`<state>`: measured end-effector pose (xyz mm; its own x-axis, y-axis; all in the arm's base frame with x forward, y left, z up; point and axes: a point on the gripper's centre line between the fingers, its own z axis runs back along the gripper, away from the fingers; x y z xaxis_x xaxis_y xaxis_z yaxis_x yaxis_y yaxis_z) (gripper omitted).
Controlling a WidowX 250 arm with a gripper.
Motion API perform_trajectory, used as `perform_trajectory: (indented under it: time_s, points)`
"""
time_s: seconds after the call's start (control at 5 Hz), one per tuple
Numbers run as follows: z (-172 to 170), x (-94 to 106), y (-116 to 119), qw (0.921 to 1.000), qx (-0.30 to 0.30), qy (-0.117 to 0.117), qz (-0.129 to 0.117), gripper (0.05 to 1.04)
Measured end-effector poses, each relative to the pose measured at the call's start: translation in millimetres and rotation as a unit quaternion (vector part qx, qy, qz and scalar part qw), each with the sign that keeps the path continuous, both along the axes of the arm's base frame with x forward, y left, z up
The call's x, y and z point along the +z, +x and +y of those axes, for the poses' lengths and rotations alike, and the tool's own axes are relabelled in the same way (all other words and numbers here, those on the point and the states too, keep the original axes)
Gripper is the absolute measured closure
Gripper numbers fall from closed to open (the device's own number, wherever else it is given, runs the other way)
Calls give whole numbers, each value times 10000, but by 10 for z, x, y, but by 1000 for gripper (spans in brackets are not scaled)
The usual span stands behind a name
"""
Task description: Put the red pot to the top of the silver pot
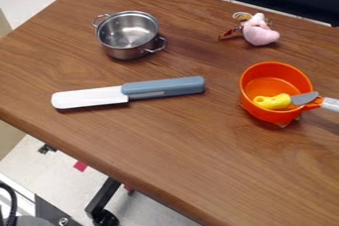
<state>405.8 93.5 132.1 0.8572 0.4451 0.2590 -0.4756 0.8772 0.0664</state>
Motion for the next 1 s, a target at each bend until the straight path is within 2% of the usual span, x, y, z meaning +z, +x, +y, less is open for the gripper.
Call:
perform_trajectory:
  time_s: [0.2,0.4,0.6,0.8,1.0]
  points:
    - [-10,-194,-17,9997,-19,-60,242,84]
    - [-86,-283,-38,9984,-403,-176,343,84]
    - [-233,-333,-65,9910,-1162,-475,462,84]
    - [-472,-313,-143,9688,-2209,-809,783,84]
    - [-722,-205,-129,9338,-3376,-757,908,84]
